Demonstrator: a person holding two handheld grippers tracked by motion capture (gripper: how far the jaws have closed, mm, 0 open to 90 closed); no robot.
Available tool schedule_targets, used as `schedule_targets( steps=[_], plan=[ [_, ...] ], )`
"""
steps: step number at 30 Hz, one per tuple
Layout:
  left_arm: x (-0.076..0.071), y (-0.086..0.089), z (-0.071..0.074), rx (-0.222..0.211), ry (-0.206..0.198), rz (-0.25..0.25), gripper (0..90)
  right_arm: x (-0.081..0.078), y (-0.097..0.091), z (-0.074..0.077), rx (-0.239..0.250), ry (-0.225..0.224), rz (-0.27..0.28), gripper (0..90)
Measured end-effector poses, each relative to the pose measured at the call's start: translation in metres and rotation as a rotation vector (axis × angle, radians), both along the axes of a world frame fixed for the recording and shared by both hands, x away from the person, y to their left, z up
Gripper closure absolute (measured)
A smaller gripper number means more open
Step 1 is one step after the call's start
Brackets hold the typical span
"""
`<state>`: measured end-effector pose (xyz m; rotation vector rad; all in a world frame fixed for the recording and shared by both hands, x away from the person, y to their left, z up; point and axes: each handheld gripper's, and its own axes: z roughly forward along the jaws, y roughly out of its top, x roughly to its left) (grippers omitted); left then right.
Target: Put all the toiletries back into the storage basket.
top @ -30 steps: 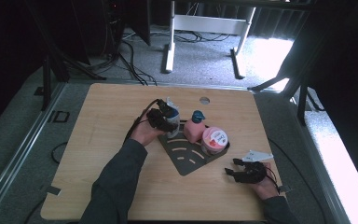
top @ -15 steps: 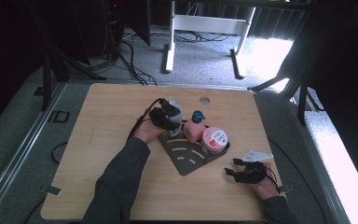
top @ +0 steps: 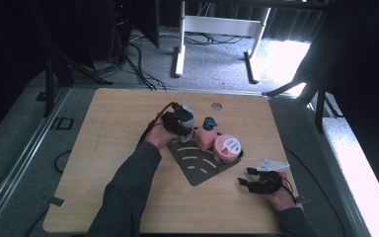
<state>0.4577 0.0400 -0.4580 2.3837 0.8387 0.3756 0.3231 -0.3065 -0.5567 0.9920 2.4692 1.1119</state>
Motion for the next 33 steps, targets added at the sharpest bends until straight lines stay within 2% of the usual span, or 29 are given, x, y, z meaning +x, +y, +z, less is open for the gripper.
schedule_targets(
  steps=[21,33],
  plan=[
    [0.010,-0.008,-0.004,-0.014,-0.014,-0.038,54.8,0.000,-0.001,0.000,0.000,0.000,-0.001,39.2],
    [0.016,-0.010,-0.008,-0.027,-0.006,-0.038,54.8,0.000,-0.001,0.000,0.000,0.001,0.000,39.1]
  ],
)
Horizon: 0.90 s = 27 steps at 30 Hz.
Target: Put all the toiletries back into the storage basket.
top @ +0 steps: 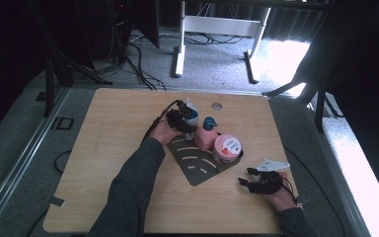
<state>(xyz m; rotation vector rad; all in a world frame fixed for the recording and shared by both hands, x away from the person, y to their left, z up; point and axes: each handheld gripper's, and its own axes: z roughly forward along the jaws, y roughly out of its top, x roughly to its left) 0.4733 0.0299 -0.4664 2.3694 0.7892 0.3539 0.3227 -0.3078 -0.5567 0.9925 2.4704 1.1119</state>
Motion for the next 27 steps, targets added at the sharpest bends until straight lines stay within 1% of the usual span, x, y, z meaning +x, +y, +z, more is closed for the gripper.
schedule_targets(
  steps=[5,10,12,13,16,18,20,21,24,27],
  plan=[
    [0.0013,-0.0011,-0.0035,0.010,0.004,-0.002,54.7,0.0000,-0.0001,0.0000,0.000,0.000,0.001,39.1],
    [0.0023,-0.0017,-0.0060,0.005,0.006,-0.002,54.6,0.0000,-0.0002,0.0000,0.000,0.000,0.001,39.1],
    [0.0030,-0.0019,-0.0078,0.019,0.011,-0.004,54.6,0.0001,-0.0002,0.0000,0.000,-0.001,0.001,39.1],
    [0.0032,-0.0016,-0.0083,0.009,0.009,-0.003,54.6,0.0000,-0.0001,0.0000,-0.001,-0.001,0.002,39.1],
    [0.0045,-0.0017,-0.0088,0.006,0.008,-0.007,54.5,0.0000,-0.0002,0.0000,0.000,-0.001,0.002,39.1],
    [0.0048,-0.0021,-0.0097,-0.006,0.009,-0.001,54.3,0.0000,-0.0003,0.0000,0.000,0.000,0.001,39.0],
    [0.0062,0.0001,-0.0103,-0.026,0.028,0.013,53.7,-0.0001,-0.0003,0.0000,-0.001,-0.001,0.001,39.0],
    [0.0062,0.0001,-0.0103,-0.026,0.028,0.013,52.8,-0.0001,-0.0003,0.0000,-0.001,-0.001,0.001,39.0],
    [0.0065,0.0033,-0.0086,-0.049,0.040,0.015,52.1,-0.0003,-0.0004,0.0000,-0.002,-0.002,0.000,39.0],
    [0.0050,0.0050,-0.0069,-0.033,0.039,0.016,49.2,-0.0004,-0.0003,0.0000,-0.002,-0.002,-0.001,38.9]
  ],
)
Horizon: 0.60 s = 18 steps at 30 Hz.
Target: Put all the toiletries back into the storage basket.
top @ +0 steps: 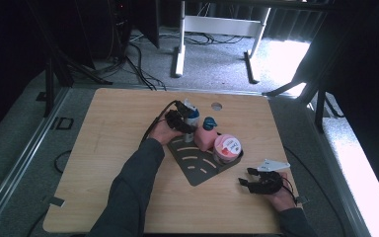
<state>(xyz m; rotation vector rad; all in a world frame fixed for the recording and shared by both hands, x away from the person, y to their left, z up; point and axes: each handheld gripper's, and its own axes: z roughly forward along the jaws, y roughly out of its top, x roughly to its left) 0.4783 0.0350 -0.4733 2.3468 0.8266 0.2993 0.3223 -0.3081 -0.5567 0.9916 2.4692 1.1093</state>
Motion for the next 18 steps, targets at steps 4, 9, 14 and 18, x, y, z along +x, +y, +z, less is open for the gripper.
schedule_targets(
  steps=[4,9,14,18],
  plan=[
    [-0.003,0.004,-0.001,0.016,0.013,-0.002,47.6,0.000,0.000,0.000,0.000,0.000,-0.001,38.9],
    [-0.007,0.009,0.001,0.012,0.043,0.007,46.4,0.000,0.000,0.000,0.000,0.000,-0.002,38.9],
    [-0.012,0.012,0.006,-0.004,0.038,0.015,45.8,-0.001,0.000,0.000,-0.001,0.000,-0.004,38.7],
    [-0.014,0.016,0.009,-0.029,0.043,0.019,45.7,-0.001,0.000,0.000,-0.001,0.000,-0.003,38.7]
  ],
)
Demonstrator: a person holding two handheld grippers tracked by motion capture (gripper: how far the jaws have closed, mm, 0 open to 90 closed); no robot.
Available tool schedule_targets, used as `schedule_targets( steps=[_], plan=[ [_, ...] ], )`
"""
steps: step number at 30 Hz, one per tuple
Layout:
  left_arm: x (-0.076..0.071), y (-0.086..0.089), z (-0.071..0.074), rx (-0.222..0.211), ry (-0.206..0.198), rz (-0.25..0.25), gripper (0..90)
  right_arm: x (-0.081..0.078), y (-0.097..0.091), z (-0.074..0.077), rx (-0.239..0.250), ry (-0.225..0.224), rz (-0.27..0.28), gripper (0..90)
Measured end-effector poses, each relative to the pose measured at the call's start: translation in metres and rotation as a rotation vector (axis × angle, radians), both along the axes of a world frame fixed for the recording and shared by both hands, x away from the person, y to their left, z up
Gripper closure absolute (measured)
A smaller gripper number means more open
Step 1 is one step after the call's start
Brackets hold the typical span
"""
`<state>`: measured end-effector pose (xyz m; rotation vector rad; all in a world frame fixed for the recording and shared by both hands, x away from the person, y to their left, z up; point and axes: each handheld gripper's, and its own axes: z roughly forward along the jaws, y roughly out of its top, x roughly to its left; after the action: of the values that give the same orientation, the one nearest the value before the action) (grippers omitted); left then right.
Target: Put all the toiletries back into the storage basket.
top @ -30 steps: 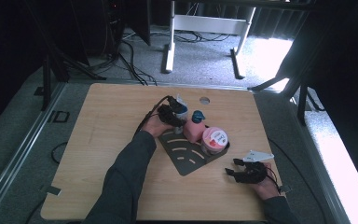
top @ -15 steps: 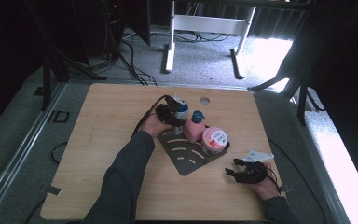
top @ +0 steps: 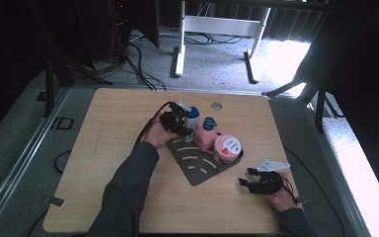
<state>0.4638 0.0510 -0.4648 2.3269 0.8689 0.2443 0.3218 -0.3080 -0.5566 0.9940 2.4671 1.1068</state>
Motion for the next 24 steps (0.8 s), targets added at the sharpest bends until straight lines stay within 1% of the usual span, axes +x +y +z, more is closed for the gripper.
schedule_targets(
  steps=[3,4,7,8,10,12,14,16,18,20,23,24],
  plan=[
    [-0.003,0.004,0.001,-0.021,-0.010,0.008,45.8,0.000,0.000,0.000,0.001,0.000,0.000,38.7],
    [-0.004,0.005,0.001,-0.019,-0.018,0.013,45.7,0.000,0.000,0.000,0.001,0.000,0.000,38.7],
    [-0.007,0.010,0.002,-0.024,-0.021,0.025,45.0,0.000,0.000,0.000,0.000,0.000,0.000,38.7],
    [-0.008,0.011,0.003,-0.020,-0.026,0.025,44.4,0.000,0.000,0.000,0.000,0.000,0.000,38.7],
    [-0.011,0.014,0.006,-0.029,-0.033,0.028,44.4,0.000,0.000,0.000,0.000,0.000,0.000,38.7],
    [-0.014,0.016,0.009,-0.026,-0.046,0.034,44.4,0.000,0.000,0.000,0.000,0.000,0.000,38.7],
    [-0.017,0.020,0.013,-0.042,-0.068,0.047,44.4,0.000,0.000,0.000,0.000,0.001,-0.001,38.7],
    [-0.021,0.025,0.017,-0.061,-0.104,0.070,44.4,0.000,0.000,0.000,0.000,0.000,-0.001,38.7],
    [-0.024,0.030,0.019,-0.076,-0.128,0.092,44.5,0.000,0.000,0.000,0.000,0.001,-0.002,38.7],
    [-0.026,0.034,0.021,-0.075,-0.135,0.103,44.2,0.000,0.000,0.000,0.000,0.001,-0.002,38.6],
    [-0.028,0.035,0.022,-0.066,-0.145,0.106,43.3,0.000,0.000,0.000,0.000,0.001,-0.002,38.6],
    [-0.029,0.037,0.024,-0.058,-0.159,0.114,43.3,0.000,0.000,0.000,-0.001,0.000,-0.002,38.6]
  ],
)
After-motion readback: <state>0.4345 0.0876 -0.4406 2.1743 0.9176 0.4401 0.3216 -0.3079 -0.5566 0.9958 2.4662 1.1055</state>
